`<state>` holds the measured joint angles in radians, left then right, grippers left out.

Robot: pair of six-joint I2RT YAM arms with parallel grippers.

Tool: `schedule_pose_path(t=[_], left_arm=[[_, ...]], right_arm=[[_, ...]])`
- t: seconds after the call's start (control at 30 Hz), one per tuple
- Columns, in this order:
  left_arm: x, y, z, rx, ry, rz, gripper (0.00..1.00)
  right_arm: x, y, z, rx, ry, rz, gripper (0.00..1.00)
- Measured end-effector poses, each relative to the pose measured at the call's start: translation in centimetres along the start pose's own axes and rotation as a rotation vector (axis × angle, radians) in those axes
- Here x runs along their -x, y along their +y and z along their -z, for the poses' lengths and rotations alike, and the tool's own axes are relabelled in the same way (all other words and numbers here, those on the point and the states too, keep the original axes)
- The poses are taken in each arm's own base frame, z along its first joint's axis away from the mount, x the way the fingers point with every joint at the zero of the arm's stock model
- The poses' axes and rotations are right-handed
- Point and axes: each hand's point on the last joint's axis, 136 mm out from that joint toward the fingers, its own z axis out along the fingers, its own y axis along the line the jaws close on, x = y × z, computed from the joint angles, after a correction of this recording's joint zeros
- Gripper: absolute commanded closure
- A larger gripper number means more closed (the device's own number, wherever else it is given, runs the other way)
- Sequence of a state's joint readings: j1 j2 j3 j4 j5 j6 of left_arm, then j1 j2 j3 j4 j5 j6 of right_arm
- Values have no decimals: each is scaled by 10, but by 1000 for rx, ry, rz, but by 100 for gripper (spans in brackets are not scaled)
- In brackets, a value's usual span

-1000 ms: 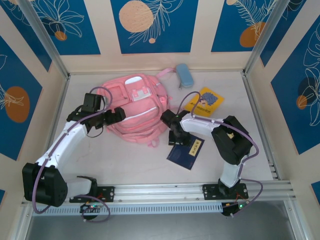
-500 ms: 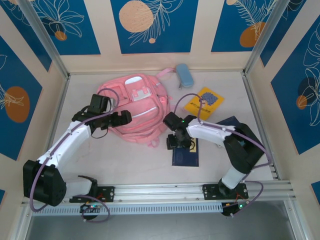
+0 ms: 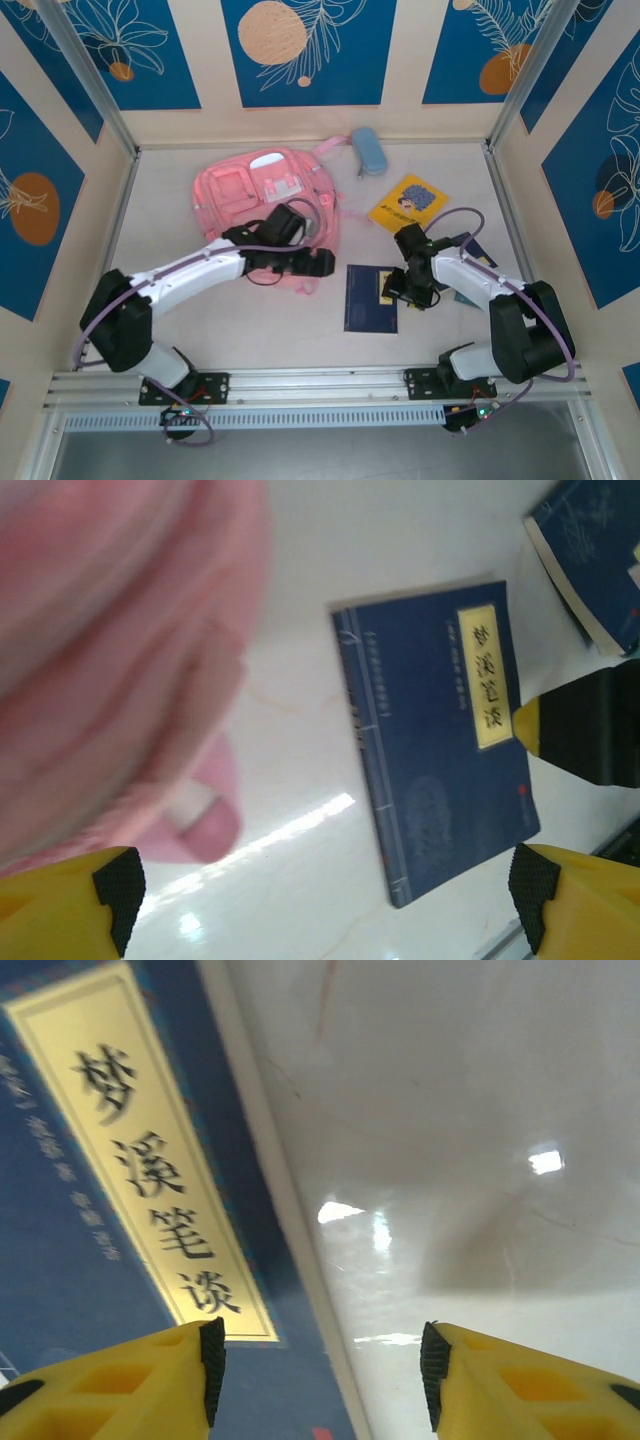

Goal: Pack the student bag

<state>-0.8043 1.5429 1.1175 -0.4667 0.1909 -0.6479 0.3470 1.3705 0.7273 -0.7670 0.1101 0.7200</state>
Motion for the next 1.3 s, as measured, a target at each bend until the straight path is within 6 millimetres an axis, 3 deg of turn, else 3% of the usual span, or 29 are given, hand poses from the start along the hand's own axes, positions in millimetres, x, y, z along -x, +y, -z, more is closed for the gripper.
schedule_pose_path(t=[0.23, 0.43, 0.87, 1.03, 1.3], left_arm=[[-20, -27, -54, -15, 111, 9, 32], [-32, -30, -86, -14, 184, 41, 44], [-39, -23, -114, 28, 240, 93, 51], [-38, -24, -120, 25, 251, 103, 61], [-39, -20, -124, 81, 284, 82, 65]], right_arm=[[-1, -1, -3, 31, 24, -17, 65], [-1, 0, -9, 38, 44, -23, 72], [-2, 6, -12, 66, 61, -23, 76], [-5, 10, -12, 92, 80, -20, 70], [-10, 16, -12, 129, 111, 9, 58]])
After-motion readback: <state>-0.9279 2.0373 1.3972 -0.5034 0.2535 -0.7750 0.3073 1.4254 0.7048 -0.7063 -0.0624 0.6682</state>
